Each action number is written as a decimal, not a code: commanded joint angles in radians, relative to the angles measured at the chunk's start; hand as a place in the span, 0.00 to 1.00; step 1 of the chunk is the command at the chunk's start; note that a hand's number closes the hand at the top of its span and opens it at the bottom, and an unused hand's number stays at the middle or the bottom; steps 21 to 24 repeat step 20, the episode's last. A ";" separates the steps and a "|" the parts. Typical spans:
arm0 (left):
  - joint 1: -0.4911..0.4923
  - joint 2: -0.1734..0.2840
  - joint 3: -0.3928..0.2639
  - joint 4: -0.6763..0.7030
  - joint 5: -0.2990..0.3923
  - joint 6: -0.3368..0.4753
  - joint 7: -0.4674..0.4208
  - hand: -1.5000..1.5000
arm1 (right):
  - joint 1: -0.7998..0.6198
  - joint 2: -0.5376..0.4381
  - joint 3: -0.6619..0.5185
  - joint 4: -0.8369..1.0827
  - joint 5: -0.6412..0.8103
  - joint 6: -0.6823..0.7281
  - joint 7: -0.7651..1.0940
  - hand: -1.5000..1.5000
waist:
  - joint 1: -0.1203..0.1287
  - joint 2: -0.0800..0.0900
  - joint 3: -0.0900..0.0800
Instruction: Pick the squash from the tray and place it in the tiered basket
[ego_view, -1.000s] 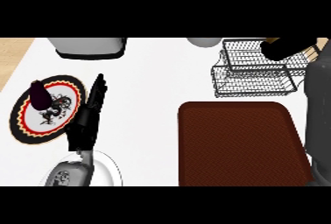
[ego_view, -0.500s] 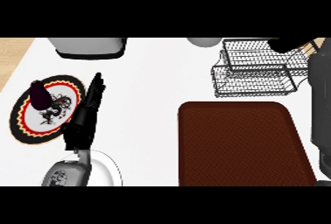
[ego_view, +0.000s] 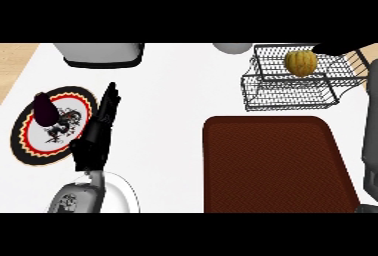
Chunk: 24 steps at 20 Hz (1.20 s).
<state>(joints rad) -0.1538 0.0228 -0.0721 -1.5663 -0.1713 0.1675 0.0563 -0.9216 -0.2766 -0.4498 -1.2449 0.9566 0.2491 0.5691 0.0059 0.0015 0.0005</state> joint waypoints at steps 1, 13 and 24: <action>0.016 0.002 -0.002 0.016 -0.005 -0.002 -0.040 0.50 | -0.037 -0.007 -0.081 -0.013 -0.041 -0.117 0.035 0.00 | 0.000 0.000 -0.001; 0.051 0.017 0.030 -0.002 0.011 -0.001 -0.029 0.50 | 0.270 -0.158 -0.454 -0.344 -0.400 0.083 0.073 0.00 | -0.044 -0.012 0.000; 0.009 0.024 0.039 -0.017 0.013 -0.005 0.024 0.50 | 0.589 -0.193 -0.744 -0.393 -0.675 0.275 -0.110 0.00 | -0.055 -0.011 0.001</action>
